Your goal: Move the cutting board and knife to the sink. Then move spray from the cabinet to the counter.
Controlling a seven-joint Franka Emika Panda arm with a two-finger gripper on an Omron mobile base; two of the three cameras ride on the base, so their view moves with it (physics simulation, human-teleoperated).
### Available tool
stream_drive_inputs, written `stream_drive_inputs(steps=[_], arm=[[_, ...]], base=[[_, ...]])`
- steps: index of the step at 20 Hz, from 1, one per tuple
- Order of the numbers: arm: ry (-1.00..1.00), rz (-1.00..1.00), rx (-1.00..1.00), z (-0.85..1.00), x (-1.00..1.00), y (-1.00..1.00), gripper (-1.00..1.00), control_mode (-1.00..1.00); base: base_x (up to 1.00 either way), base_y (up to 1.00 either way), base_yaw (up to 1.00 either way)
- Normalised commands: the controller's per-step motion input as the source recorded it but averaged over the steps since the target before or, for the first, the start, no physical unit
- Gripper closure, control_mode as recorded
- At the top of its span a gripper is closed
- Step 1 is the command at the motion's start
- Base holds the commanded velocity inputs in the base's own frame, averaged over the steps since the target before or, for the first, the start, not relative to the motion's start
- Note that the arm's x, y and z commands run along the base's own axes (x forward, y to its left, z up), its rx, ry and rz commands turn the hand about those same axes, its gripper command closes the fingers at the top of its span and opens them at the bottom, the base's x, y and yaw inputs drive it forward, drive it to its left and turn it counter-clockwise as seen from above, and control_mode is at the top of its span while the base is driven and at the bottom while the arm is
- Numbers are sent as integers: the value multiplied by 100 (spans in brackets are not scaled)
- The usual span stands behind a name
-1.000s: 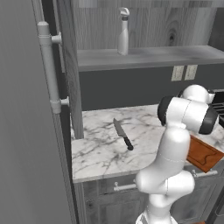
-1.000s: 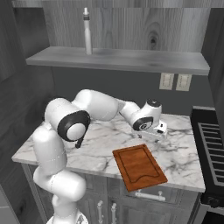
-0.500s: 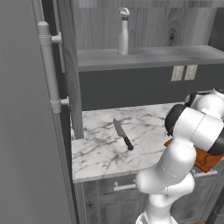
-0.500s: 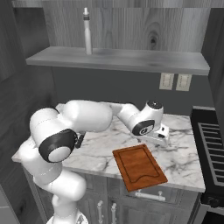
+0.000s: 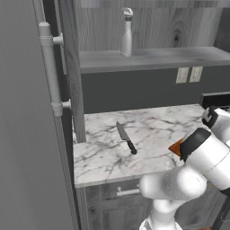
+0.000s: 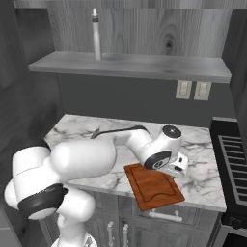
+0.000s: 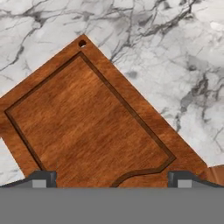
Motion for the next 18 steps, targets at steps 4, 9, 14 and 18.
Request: stream_drive_inputs(steps=[4, 9, 14, 18], arm=[[-4, -2, 4, 0, -58, 0, -100, -100], [-16, -6, 5, 1, -50, 0, -100, -100], [-18, -5, 2, 6, -7, -3, -100, -100], [-16, -9, 18, -1, -15, -12, -100, -100]], base=[[0, 0, 0], [0, 0, 0], [0, 0, 0], [0, 0, 0]])
